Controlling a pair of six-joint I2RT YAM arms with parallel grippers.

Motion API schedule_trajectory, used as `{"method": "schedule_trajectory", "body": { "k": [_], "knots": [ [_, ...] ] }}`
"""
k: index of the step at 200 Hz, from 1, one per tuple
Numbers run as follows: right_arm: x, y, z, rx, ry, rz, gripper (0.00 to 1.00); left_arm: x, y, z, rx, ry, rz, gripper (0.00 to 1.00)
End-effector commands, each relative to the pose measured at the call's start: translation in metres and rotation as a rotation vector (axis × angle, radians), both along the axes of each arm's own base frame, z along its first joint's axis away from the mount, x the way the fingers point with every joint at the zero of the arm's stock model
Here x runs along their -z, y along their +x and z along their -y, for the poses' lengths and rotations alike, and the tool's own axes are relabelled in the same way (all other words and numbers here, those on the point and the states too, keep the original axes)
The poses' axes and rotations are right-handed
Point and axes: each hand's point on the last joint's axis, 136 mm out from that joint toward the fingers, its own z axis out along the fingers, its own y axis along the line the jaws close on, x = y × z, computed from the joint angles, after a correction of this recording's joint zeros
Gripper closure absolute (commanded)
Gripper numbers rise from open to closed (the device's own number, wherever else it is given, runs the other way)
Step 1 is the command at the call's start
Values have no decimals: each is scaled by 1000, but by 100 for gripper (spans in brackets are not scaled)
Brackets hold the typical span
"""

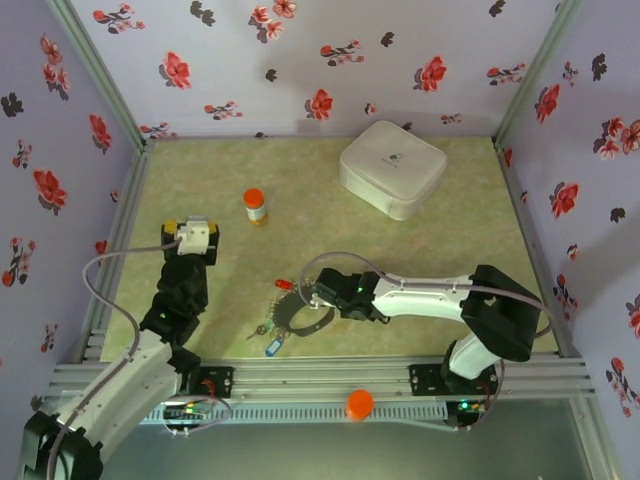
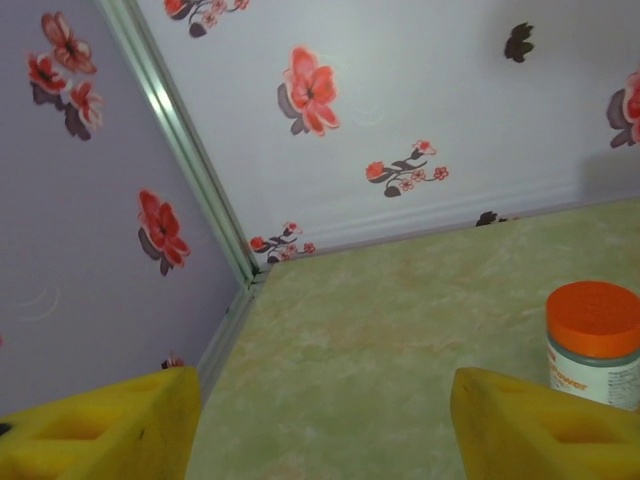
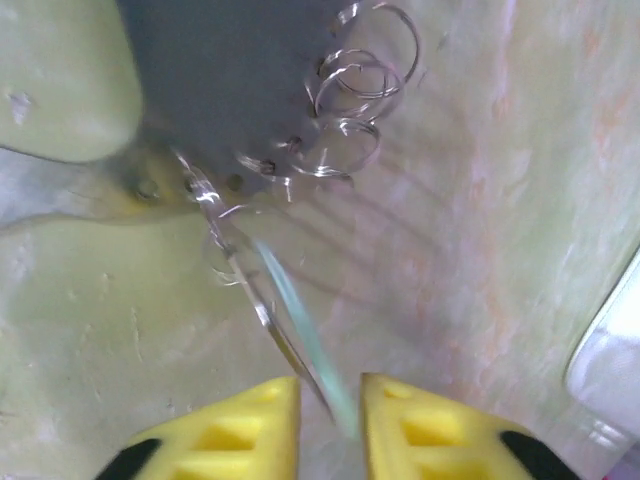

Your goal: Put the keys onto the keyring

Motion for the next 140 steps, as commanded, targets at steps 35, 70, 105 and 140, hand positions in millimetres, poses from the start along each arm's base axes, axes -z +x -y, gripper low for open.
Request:
{"method": "schedule_trajectory", "body": {
  "k": [35,70,105,140],
  "knots": [
    [-29,10,33,120,59,19,53,11,13,-10,-8,-114,-35,21],
    [-109,52,26,384,651,151,37,24,20,-17,-38,-146,-93,9],
    [-161,104,105,745,1073,420,27,52,30,-23,-16,-295,-207,7],
    [-131,129,201,1029,1172,659,27,71,38,-39,-66,-279,-206,7]
  ]
}}
